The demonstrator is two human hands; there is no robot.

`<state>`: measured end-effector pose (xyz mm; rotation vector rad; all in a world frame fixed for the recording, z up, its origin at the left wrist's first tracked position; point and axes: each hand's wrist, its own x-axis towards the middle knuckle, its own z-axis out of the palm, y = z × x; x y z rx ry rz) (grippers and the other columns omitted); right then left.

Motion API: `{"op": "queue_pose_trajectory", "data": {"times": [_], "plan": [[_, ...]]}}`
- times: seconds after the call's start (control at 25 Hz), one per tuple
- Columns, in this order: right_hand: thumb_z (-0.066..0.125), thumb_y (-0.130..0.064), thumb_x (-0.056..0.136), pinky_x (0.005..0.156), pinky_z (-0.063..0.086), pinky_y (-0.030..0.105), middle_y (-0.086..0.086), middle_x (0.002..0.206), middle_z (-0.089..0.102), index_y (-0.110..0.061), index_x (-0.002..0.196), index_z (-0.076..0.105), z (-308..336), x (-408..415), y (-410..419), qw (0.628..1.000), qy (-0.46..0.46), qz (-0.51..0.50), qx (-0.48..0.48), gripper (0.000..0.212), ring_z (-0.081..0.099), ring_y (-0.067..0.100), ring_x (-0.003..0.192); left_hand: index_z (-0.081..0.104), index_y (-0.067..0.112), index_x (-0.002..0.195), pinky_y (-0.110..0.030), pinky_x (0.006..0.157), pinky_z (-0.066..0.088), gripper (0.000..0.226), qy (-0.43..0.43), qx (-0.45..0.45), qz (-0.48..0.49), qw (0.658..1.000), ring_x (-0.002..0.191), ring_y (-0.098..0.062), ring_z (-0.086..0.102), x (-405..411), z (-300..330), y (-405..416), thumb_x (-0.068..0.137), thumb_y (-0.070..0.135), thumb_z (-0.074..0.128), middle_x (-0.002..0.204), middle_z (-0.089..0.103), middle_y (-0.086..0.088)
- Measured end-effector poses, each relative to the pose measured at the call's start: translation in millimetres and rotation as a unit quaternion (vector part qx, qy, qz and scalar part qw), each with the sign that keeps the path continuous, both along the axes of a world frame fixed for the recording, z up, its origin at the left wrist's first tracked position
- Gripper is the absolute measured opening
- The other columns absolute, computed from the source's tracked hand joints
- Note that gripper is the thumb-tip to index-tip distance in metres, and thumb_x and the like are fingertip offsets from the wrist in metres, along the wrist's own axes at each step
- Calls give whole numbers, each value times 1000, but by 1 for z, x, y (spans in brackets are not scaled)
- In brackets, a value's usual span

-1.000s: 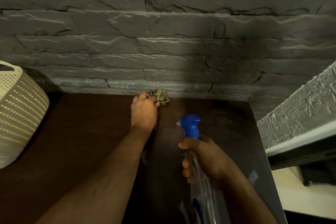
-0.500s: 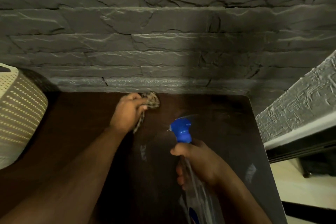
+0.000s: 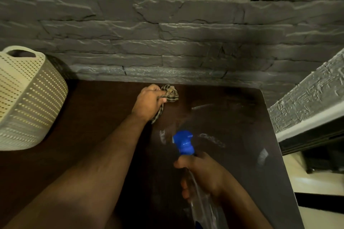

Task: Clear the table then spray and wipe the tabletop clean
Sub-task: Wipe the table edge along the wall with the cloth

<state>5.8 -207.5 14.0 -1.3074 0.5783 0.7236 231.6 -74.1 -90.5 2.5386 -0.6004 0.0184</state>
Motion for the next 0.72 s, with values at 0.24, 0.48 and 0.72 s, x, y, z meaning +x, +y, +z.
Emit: {"op": "queue_pose_trajectory", "data": {"times": [0.24, 0.48, 0.72], "plan": [[61, -19, 83, 47, 47, 29, 14, 62, 56, -10, 101, 52, -1, -14, 2, 1000, -1, -27, -16, 22, 56, 26, 48, 68, 17, 116, -25, 86, 38, 30, 8, 0, -28, 1000, 99, -19, 50, -64, 6, -3, 86, 22, 68, 107, 59, 1], [68, -25, 74, 47, 48, 29, 9, 61, 58, -16, 107, 51, -3, -53, -12, 999, 6, -19, 44, 38, 57, 20, 47, 72, 13, 104, -26, 84, 40, 20, -3, 29, -13, 999, 97, -23, 57, -88, 9, 51, 85, 15, 69, 103, 61, -6], [61, -15, 85, 41, 46, 23, 14, 61, 47, -10, 91, 50, 7, -78, -7, 998, 20, -34, 51, 13, 49, 21, 44, 72, 15, 109, -30, 89, 40, 25, 10, 51, -141, 989, 99, -26, 56, -151, 5, 11, 84, 17, 69, 108, 62, -8]]}}
